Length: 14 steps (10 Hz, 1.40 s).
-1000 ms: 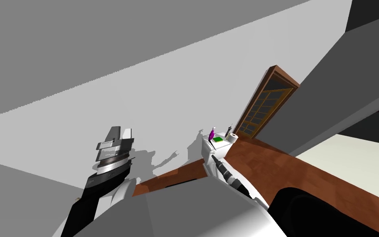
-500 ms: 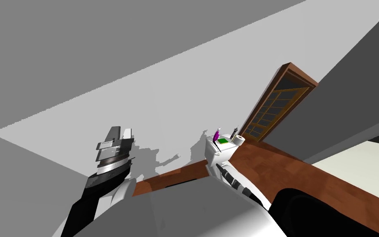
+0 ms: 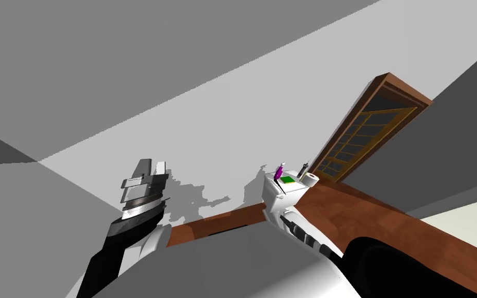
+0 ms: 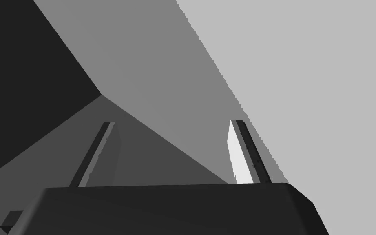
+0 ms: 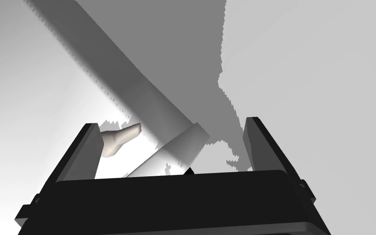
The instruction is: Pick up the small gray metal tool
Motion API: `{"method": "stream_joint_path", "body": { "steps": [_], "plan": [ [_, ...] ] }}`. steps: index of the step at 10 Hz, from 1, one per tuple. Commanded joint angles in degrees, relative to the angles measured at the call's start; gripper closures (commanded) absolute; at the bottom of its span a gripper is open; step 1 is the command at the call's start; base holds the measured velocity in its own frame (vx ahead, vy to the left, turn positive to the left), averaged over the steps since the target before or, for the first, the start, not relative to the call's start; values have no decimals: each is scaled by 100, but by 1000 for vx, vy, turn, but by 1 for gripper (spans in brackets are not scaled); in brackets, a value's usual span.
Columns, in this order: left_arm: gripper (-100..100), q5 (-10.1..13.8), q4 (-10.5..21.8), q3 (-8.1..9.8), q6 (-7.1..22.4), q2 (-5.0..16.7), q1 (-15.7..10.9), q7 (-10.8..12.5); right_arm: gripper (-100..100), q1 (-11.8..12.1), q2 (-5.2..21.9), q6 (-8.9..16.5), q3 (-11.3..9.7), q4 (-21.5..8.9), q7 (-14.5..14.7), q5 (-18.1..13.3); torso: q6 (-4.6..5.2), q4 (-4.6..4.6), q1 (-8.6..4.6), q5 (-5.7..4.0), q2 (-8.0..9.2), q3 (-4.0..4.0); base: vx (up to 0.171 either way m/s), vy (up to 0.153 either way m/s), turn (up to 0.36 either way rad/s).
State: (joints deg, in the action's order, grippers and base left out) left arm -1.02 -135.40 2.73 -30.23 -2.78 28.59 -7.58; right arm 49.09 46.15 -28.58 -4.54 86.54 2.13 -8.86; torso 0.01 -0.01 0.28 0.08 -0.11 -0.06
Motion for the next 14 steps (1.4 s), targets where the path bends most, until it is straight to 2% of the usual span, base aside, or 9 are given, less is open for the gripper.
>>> {"method": "stream_joint_path", "body": {
  "steps": [1,2,4,7,8,9,11,12,14],
  "plan": [
    [0,0,0,0,0,0,0,0,-100,112,286,-1,42,-268,18,-102,0,0,0,0,0,0,52,85,116],
    [0,0,0,0,0,0,0,0,-100,112,355,-1,42,-268,18,-102,-2,-1,-2,-1,-4,-2,42,56,47],
    [0,0,0,0,0,0,0,0,-100,189,760,42,80,-672,64,-287,-2,0,-8,-2,0,0,42,78,138],
    [0,0,0,0,0,0,0,0,-100,217,1104,63,103,-921,90,-377,-2,-1,-4,-2,-7,-4,48,68,67],
    [0,0,0,0,0,0,0,0,-100,240,1305,85,129,-1128,117,-466,1,-1,-8,-3,-3,-2,64,57,122],
    [0,0,0,0,0,0,0,0,-100,240,1343,85,129,-1128,117,-466,-3,-2,-11,-3,-9,-5,52,50,52],
    [0,0,0,0,0,0,0,0,-100,269,1740,127,185,-1519,174,-633,-1,-1,-5,-2,-4,-3,56,89,121],
    [0,0,0,0,0,0,0,0,-100,269,1794,127,185,-1519,174,-633,-3,-2,4,0,-10,-6,64,66,51],
    [0,0,0,0,0,0,0,0,-100,280,2201,167,244,-1872,232,-786,-2,-2,-5,-2,-12,-7,77,74,102]
  ]
}}
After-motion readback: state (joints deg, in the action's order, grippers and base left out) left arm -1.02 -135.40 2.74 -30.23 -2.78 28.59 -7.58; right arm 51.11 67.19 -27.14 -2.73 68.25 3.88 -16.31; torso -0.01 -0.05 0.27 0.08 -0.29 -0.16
